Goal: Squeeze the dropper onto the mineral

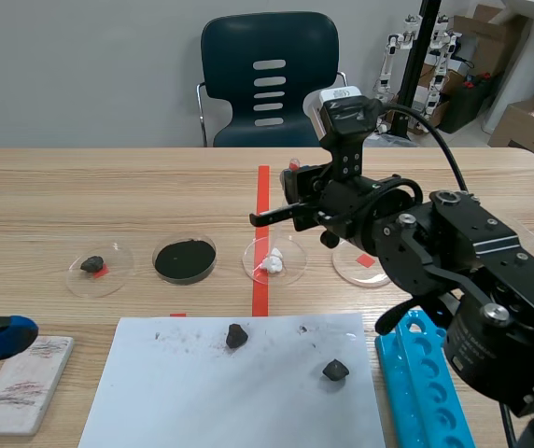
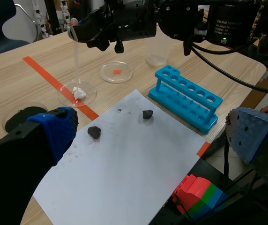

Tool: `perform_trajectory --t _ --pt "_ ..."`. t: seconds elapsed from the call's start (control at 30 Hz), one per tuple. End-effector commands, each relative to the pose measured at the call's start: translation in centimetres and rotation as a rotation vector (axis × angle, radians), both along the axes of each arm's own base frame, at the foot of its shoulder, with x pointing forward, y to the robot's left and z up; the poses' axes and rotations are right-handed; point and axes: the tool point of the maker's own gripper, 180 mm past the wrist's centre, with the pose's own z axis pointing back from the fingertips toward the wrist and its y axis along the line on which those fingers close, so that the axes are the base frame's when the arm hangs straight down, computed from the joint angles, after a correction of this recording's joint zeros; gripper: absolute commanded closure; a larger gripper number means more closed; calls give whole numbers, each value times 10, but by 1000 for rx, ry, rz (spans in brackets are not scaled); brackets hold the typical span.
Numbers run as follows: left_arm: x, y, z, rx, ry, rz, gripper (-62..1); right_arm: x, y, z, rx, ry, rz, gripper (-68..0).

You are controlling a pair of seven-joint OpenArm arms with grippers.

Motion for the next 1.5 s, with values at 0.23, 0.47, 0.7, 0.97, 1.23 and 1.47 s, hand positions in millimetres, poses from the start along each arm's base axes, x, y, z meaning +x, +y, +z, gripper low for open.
perform_trajectory --t 0.23,0.47,0.7,0.97,1.23,1.47 --pt "0 -1 5 -20 -6 -2 -623 9 -2 15 14 -45 -5 -11" --pt "0 -1 5 -20 -6 -2 -623 9 -2 15 14 -45 -5 -11" --pt "0 -1 5 -20 -6 -2 -623 8 -2 13 8 -33 -4 -11" --pt "0 -1 5 -20 -6 -2 -623 4 2 33 -23 -29 10 -11" --pt "0 -1 5 -20 -6 -2 -623 -23 -15 74 -58 -120 -4 -10" --pt "0 -1 5 -20 -6 -2 -623 -62 -27 97 -44 -130 1 -10"
